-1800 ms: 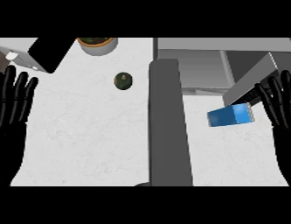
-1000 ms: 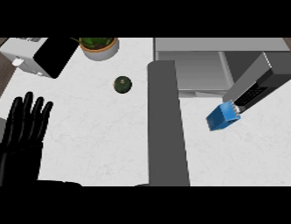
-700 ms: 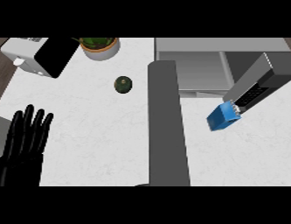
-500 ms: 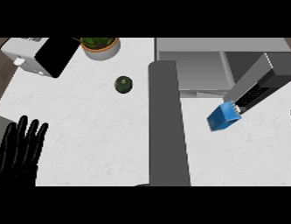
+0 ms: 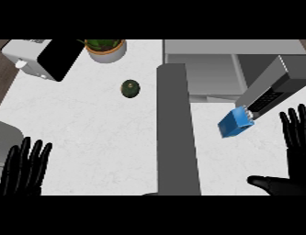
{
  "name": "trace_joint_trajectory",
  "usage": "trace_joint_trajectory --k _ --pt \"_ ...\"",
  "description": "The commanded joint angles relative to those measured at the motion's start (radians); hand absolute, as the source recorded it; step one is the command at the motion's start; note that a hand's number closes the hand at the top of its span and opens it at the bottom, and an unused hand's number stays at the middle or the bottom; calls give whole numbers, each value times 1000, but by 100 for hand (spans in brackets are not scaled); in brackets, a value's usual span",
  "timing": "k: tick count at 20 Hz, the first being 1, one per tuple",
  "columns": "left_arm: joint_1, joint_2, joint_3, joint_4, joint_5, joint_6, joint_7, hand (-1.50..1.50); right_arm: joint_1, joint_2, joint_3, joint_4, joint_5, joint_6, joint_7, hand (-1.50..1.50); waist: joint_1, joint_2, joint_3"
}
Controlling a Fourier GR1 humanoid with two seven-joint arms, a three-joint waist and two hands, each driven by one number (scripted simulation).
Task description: Pick up the milk, place it into the microwave and close the microwave
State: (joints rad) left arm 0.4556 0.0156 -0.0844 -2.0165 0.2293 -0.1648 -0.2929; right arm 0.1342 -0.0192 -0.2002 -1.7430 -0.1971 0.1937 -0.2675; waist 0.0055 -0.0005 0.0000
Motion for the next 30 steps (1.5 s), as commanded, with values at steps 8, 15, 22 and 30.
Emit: trace_joint_trajectory --k 8,15,22,30 --pt "134 -9 -40 -8 -46 -34 -111 -150 -129 -29 -85 417 70 -77 -226 -150 4 0 0" --pt "83 -10 -36 6 -26 -27 -82 -150 -227 -52 -102 766 109 -56 -494 -150 3 2 1" --pt "136 -6 -63 -77 -17 -30 -45 -150 -362 -111 -130 1011 110 -50 -628 -150 6 2 1" --pt "139 19 12 28 19 -88 -136 -150 -471 -140 -138 1250 123 -64 -768 -150 6 2 1"
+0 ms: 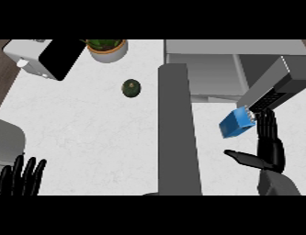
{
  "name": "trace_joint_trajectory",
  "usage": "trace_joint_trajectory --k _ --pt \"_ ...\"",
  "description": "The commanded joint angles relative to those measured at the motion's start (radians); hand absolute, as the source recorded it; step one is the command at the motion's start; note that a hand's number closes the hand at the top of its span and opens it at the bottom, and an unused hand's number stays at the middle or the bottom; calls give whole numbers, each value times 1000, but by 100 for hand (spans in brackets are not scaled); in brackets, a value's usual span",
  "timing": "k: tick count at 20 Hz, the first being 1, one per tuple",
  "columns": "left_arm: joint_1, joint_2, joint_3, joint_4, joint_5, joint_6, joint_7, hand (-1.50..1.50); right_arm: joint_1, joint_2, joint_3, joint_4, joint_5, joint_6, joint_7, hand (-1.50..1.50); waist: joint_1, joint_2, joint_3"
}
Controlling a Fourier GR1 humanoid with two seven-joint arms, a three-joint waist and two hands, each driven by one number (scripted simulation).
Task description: Pick up the milk, place it into the microwave and close the microwave
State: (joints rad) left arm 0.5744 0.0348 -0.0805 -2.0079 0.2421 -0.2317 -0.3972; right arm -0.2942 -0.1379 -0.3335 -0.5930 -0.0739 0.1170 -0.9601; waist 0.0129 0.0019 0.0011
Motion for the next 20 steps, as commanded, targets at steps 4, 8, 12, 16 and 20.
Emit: trace_joint_trajectory --k 4,8,12,16,20 --pt "59 -6 -16 3 -3 -31 -50 -150 -104 -66 -19 199 10 31 -139 -150 7 2 1" --pt "59 9 -4 -27 19 -31 -17 -150 -104 -59 2 188 4 76 -143 -150 3 1 0" --pt "-4 24 53 9 47 -27 -8 -150 -93 -15 14 158 -9 43 -114 -150 -3 0 0" --pt "97 -14 -39 1 -30 -44 -83 -150 -161 -26 -4 241 -16 52 -118 -150 10 2 1" --pt "99 -9 -17 -37 3 -44 -57 -150 -189 -44 -41 233 -43 -33 -96 -150 8 2 0"
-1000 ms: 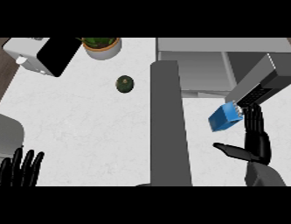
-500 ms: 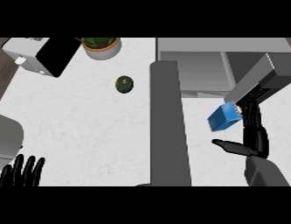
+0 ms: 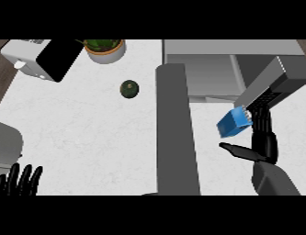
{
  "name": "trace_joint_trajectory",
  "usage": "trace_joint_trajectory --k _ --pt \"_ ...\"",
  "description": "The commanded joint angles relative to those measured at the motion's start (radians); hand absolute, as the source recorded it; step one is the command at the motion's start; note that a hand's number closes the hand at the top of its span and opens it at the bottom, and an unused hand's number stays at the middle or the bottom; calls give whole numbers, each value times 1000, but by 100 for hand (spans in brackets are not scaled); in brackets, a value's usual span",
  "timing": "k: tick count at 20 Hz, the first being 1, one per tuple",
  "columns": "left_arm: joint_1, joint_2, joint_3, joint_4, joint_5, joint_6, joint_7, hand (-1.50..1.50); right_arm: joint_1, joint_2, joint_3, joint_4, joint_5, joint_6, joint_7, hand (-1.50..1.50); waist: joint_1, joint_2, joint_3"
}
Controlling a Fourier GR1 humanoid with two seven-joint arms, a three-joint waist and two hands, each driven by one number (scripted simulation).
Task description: Pick up the milk, place it into the microwave and close the microwave
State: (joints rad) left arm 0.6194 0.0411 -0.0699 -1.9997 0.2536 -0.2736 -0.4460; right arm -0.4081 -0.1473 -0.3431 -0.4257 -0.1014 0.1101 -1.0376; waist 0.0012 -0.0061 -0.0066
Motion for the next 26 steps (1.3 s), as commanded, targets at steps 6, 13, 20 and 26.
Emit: trace_joint_trajectory --k 6,13,20,26 --pt "28 10 5 45 3 -47 -53 -150 -139 -32 -18 74 35 -178 -13 150 28 12 8" --pt "-6 0 5 58 -3 -22 -23 -150 -162 1 -58 42 -8 -191 -55 150 21 10 8" --pt "-12 -3 -10 -10 7 -4 34 -150 -87 17 -16 139 89 -291 -175 150 33 18 10" --pt "26 5 1 35 8 -48 -27 -150 -116 15 -21 99 66 -254 -92 150 16 9 7"
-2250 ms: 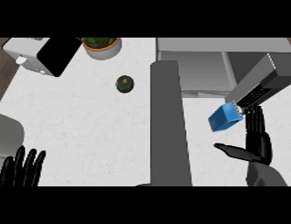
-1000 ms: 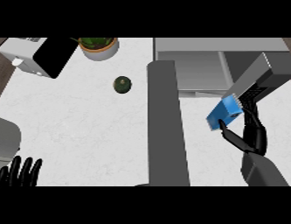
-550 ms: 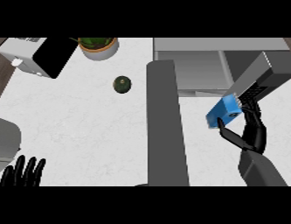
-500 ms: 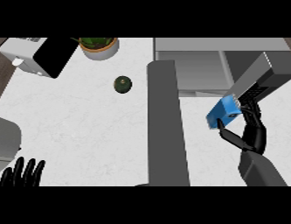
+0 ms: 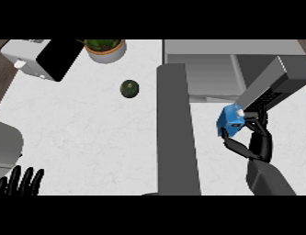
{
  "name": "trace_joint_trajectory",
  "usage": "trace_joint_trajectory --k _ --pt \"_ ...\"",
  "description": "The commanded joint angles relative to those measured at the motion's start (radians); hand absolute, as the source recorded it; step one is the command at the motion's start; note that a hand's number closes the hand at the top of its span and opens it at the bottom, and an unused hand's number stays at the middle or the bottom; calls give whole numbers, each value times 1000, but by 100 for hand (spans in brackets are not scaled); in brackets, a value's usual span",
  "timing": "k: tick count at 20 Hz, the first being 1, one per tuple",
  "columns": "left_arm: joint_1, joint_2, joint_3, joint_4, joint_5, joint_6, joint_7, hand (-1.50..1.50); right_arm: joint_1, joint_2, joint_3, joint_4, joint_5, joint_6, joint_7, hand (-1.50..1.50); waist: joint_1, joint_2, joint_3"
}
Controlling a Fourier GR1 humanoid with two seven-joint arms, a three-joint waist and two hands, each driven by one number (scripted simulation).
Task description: Pick up the milk, place it into the microwave and close the microwave
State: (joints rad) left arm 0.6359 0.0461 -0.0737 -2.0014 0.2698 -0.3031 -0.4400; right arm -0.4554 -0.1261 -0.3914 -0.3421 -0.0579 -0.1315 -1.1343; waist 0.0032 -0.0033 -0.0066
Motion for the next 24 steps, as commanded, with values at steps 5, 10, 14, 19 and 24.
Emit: trace_joint_trajectory --k 5,10,14,19,24 --pt "27 14 25 -4 29 -29 -2 -150 42 66 69 -80 44 -49 -74 150 4 2 7" --pt "23 11 23 -23 33 -27 16 -150 147 67 151 -340 54 -29 105 150 -8 -2 5" --pt "58 -6 -28 -40 -14 -31 1 -150 333 60 201 -553 63 -22 171 150 -9 -1 6" --pt "99 -38 -54 -28 -69 -17 -66 -150 502 83 307 -907 76 -9 381 150 -8 -2 5" --pt "57 -45 -20 -21 -34 23 -32 -150 584 125 373 -1070 -31 132 454 150 -10 -2 6"
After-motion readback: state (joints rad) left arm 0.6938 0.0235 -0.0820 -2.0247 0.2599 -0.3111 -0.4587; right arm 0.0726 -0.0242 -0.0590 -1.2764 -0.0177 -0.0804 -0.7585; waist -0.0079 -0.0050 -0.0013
